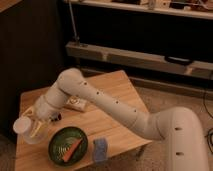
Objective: Place the ceramic cup over the eraser
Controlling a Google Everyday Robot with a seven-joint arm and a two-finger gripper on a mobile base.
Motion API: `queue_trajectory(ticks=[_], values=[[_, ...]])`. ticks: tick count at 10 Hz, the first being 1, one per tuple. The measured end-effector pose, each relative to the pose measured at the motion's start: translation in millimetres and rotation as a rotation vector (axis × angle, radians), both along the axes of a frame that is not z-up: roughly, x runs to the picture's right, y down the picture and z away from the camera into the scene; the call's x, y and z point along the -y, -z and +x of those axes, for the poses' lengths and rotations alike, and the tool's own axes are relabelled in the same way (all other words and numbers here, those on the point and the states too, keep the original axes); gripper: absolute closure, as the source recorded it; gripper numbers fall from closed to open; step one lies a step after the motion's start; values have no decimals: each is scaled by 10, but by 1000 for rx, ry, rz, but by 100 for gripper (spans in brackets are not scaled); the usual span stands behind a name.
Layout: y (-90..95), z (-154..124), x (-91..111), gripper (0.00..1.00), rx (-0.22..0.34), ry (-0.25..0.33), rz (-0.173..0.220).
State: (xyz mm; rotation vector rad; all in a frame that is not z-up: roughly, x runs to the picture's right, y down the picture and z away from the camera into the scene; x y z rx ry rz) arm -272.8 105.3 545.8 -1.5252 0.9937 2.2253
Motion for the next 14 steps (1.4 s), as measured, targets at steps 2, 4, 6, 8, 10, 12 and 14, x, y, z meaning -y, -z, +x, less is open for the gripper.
queue_trajectory(ticks=[2, 4, 6, 8, 10, 12, 14], values=[[111, 214, 457, 100, -14, -43, 40], [160, 327, 907, 100, -27, -76, 68], [49, 261, 1279, 100, -30, -106, 74], [-182, 111, 1441, 100, -30, -122, 58], [-421, 80, 1405, 100, -42, -136, 39], [-650, 176, 1355, 100, -67, -158, 17], [-900, 345, 1349, 100, -93, -209, -19]])
